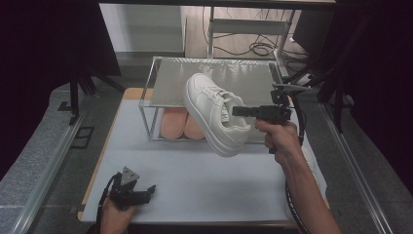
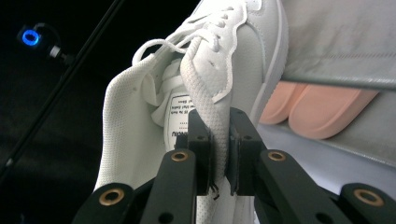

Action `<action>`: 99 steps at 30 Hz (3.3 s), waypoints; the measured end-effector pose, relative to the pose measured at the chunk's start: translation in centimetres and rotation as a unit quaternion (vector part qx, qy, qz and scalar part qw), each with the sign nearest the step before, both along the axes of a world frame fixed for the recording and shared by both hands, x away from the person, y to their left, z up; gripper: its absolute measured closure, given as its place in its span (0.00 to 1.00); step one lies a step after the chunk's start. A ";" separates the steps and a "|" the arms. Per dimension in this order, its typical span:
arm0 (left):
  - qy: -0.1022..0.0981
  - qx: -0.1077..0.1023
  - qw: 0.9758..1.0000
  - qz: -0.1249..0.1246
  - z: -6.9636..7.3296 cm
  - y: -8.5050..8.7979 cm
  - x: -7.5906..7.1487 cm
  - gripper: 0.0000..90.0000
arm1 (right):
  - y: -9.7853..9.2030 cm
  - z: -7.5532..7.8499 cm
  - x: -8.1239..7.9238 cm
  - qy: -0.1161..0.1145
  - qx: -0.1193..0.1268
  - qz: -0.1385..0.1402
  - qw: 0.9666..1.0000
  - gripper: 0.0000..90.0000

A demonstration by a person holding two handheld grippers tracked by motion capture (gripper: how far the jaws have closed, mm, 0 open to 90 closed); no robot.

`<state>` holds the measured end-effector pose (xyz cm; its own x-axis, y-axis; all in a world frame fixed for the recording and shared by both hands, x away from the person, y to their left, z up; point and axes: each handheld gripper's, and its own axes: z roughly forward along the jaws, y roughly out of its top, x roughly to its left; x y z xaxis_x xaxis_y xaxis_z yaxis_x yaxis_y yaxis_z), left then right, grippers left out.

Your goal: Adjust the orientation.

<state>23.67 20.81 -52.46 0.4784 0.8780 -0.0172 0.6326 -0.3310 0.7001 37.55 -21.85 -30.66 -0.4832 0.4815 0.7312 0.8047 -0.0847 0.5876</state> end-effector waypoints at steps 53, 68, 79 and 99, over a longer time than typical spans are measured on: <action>-0.003 0.002 1.000 0.001 0.0 -0.1 -0.1 0.15 | 5.2 -0.8 11.0 0.013 -0.001 -0.183 0.983 0.90; -0.003 0.002 1.000 0.001 0.0 -0.1 -0.1 0.15 | 7.2 -1.0 12.7 0.000 -0.025 -0.212 0.977 0.85; -0.004 0.003 1.000 0.001 0.0 -0.1 -0.1 0.16 | 7.7 -0.7 12.3 -0.026 -0.027 -0.191 0.981 0.69; -0.005 0.004 1.000 0.001 0.0 -0.1 -0.1 0.16 | 4.8 0.0 9.4 -0.107 -0.037 -0.126 0.986 0.45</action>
<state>23.57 20.69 -52.47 0.4768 0.8790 -0.0055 0.6261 -0.3353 0.7040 47.00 -17.06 -30.67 -0.4819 0.6536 0.5836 0.6201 -0.2161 0.7541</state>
